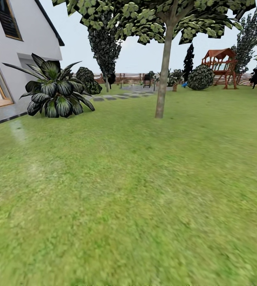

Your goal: Take the three Easter eggs out of the wicker basket on the lawn in the garden, then place them on the lawn next to a single tree (choose any tree) so that all three eggs are next to the same tree and none are left in the basket.

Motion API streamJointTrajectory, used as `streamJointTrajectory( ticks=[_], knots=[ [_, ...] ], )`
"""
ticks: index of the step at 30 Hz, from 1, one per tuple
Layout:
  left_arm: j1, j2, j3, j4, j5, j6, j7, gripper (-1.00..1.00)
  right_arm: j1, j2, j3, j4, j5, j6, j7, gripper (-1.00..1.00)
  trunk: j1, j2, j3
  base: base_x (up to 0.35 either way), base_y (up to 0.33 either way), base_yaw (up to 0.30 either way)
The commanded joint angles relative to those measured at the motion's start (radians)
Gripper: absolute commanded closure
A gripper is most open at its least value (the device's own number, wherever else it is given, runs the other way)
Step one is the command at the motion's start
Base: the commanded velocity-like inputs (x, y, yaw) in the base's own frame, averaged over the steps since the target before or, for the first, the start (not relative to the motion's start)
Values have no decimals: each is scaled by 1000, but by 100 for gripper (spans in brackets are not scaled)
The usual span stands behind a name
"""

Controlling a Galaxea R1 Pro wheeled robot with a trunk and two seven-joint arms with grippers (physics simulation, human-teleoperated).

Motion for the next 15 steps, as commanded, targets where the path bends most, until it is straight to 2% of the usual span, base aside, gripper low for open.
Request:
streamJointTrajectory(
  ticks=[1,6,15],
  knots=[
    [0,0,0,0,1,-1,0,-100,-1,-1,11,-1,39,-5,0,-100,0,0,-1,0,0,0],
    [0,0,0,0,1,-1,0,-100,-1,8,11,4,49,-7,-3,-100,0,0,-5,0,0,0],
    [0,0,0,0,1,-1,0,-100,-1,5,10,5,48,-6,-2,-100,0,0,-19,0,0,0]
  ],
)
